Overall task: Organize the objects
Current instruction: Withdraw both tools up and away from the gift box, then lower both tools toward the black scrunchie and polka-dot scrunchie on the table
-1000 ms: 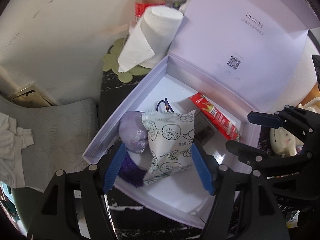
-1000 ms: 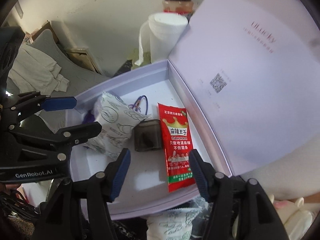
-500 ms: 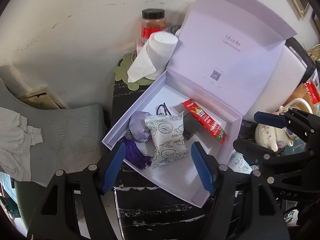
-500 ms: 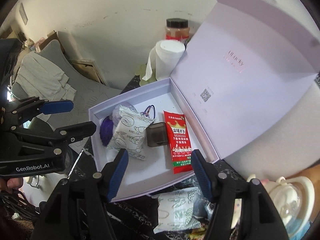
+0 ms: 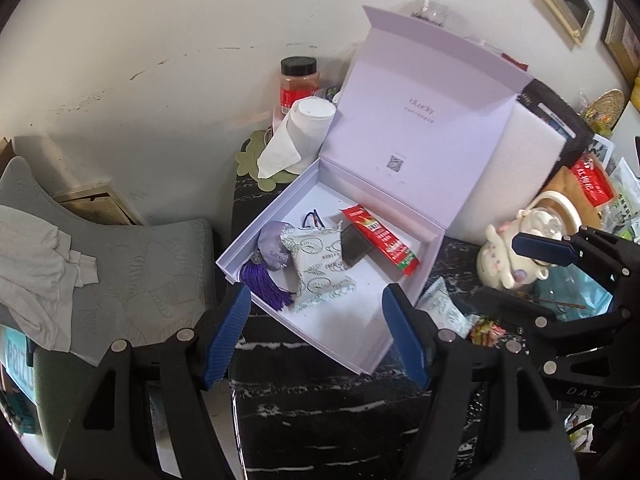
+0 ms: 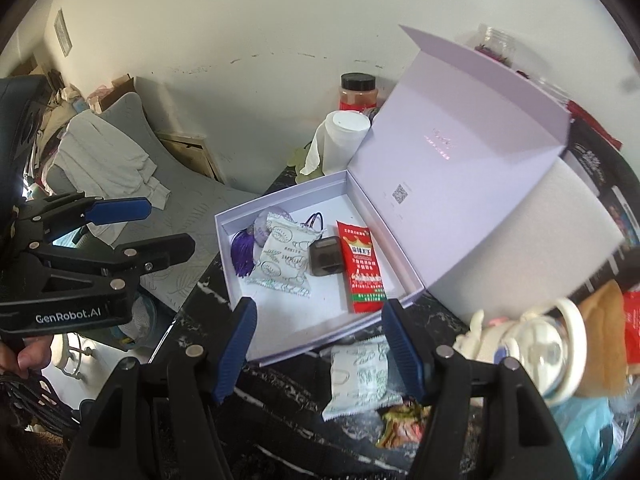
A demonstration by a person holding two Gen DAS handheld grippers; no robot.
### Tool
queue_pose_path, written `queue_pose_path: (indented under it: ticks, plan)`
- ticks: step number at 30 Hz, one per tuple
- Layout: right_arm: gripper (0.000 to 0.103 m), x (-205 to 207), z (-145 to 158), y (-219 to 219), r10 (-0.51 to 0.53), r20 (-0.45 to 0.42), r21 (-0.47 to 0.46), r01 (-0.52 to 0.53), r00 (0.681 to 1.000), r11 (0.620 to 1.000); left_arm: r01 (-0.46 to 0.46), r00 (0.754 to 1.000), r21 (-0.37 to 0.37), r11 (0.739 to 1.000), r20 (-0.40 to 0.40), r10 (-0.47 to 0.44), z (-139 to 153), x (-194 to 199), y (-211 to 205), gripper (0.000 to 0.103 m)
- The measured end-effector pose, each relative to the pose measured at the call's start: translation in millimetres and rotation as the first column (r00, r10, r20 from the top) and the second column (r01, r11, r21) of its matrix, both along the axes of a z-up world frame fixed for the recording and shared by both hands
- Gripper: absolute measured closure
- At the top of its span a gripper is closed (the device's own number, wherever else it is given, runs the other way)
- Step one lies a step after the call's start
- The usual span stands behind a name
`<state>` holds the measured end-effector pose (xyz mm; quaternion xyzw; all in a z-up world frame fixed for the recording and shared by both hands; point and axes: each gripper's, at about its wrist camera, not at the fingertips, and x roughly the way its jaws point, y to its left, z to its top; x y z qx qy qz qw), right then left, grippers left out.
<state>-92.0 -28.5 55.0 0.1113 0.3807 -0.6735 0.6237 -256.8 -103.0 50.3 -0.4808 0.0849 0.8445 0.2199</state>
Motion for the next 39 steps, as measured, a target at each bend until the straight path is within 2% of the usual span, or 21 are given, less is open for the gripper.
queue_pose_path:
  ticks: [7,14,19,30,36,39]
  plan:
    - [0.038,3,1,42,-0.005,0.003,-0.029,0.005,1.000,1.000,0.028,1.000,0.056,0.998,0.003,-0.028,17,41,-6,0.036]
    - [0.038,-4,-4,87,-0.001,0.008,-0.034,0.001,1.000,0.999,0.053,0.999,0.044,0.998,-0.004,-0.053,23,84,-6,0.036]
    - [0.038,-13,-15,114,-0.016,0.011,-0.028,0.016,1.000,0.999,0.067,0.997,0.055,0.996,0.023,-0.068,20,112,-4,0.036]
    - [0.038,-43,-40,162,-0.047,0.039,-0.029,0.049,0.998,0.998,0.081,0.994,0.069,0.994,0.069,-0.086,-5,165,6,0.032]
    - [0.038,-64,-56,178,-0.071,0.033,-0.021,0.072,0.997,0.997,0.069,0.991,0.088,0.994,0.107,-0.078,-31,183,12,0.032]
    - [0.038,-77,-66,181,-0.085,0.029,-0.009,0.085,0.996,0.996,0.078,0.989,0.073,0.994,0.117,-0.087,-46,191,17,0.032]
